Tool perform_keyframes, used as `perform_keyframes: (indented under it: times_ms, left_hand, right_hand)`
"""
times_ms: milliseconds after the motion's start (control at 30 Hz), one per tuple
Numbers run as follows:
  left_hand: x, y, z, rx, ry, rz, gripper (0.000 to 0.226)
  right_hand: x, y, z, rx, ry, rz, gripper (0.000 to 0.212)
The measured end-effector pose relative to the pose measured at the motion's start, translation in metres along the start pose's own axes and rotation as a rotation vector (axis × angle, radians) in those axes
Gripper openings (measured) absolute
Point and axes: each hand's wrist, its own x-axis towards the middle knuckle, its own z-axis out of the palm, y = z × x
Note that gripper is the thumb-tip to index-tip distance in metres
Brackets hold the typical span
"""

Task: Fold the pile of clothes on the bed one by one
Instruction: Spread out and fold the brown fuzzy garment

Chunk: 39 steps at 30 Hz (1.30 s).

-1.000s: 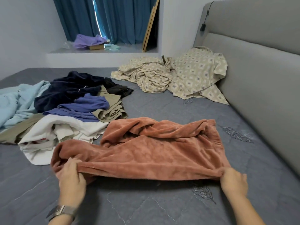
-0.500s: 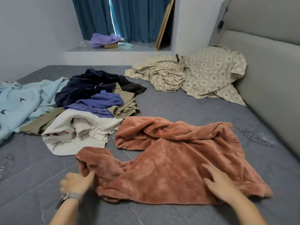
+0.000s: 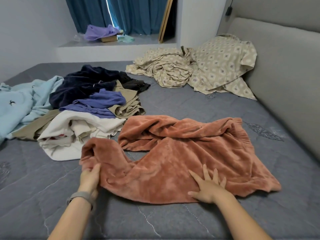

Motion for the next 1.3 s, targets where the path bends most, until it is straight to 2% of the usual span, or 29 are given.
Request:
perform_keyframes:
  times_ms: [100,200,233,300,367,400,467,567,600,633,700,767,833,900,967,1000,1033,1100,1133,1200,1300]
  left_hand:
    - [0.006,0.011,-0.014,-0.228,0.193,0.243,0.033]
    - [0.015,0.009,-0.032,-0.261,0.387,0.342,0.047]
    - [0.018,0.008,-0.037,-0.258,0.419,0.319,0.054]
    - [0.031,0.003,-0.048,-0.158,0.409,0.167,0.068]
    - [0.037,-0.006,-0.053,-0.002,0.306,0.017,0.078]
    - [0.037,-0.008,-0.053,0.062,0.278,0.02,0.08]
    - [0.03,-0.006,-0.054,0.202,0.332,0.176,0.08]
    - [0.027,0.003,-0.055,0.415,0.306,0.675,0.068]
    - [0.026,0.004,-0.055,0.507,0.26,0.764,0.066]
    - [0.029,0.001,-0.055,0.611,0.222,0.781,0.063]
    - [0.035,-0.009,-0.057,0.819,0.184,0.732,0.051]
    - [0.04,-0.018,-0.062,0.992,0.146,0.564,0.044]
    - [0.048,-0.027,-0.077,1.103,0.108,0.388,0.047]
    - [0.064,-0.034,-0.102,1.257,0.093,0.32,0.051]
    - [0.083,-0.03,-0.13,1.425,0.104,0.343,0.052]
    - [0.091,-0.023,-0.143,1.5,0.115,0.366,0.051]
    - [0.099,-0.015,-0.155,1.57,0.125,0.386,0.049]
    - [0.112,0.003,-0.17,1.659,0.155,0.369,0.048]
    - [0.116,0.013,-0.17,1.655,0.172,0.337,0.049]
    - [0.118,0.028,-0.158,1.552,0.196,0.337,0.048]
    - [0.104,0.031,-0.118,1.415,0.037,0.564,0.051]
  right_hand:
    - [0.0,0.001,0.002,0.035,0.026,-0.014,0.078]
    - [-0.001,0.0,0.002,0.053,0.038,-0.013,0.077]
    - [0.0,0.0,0.003,0.052,0.04,-0.01,0.076]
    - [0.001,-0.002,0.004,0.053,0.046,-0.003,0.076]
    - [0.001,-0.005,0.004,0.056,0.044,0.007,0.077]
    - [0.001,-0.007,0.004,0.058,0.044,0.015,0.077]
    - [0.002,-0.013,0.004,0.048,0.067,0.01,0.079]
    - [0.003,-0.025,0.005,0.012,0.187,-0.106,0.078]
    - [0.003,-0.03,0.006,0.015,0.213,-0.15,0.077]
    - [0.003,-0.037,0.007,0.017,0.214,-0.181,0.077]
    - [0.004,-0.047,0.011,-0.004,0.144,-0.208,0.08]
    - [0.006,-0.053,0.015,-0.044,0.056,-0.19,0.085]
    - [0.009,-0.056,0.016,-0.056,0.028,-0.159,0.087]
    - [0.01,-0.06,0.014,-0.01,0.025,-0.136,0.099]
    - [0.014,-0.064,0.014,0.012,0.042,-0.129,0.114]
    - [0.016,-0.067,0.013,0.012,0.044,-0.118,0.113]
    - [0.019,-0.069,0.012,0.011,0.036,-0.11,0.105]
    - [0.024,-0.076,0.011,-0.022,0.024,-0.117,0.075]
    - [0.028,-0.08,0.01,-0.039,0.041,-0.138,0.066]
    - [0.035,-0.092,0.01,-0.052,0.104,-0.195,0.062]
    - [0.041,-0.118,0.013,-0.052,0.212,-0.29,0.063]
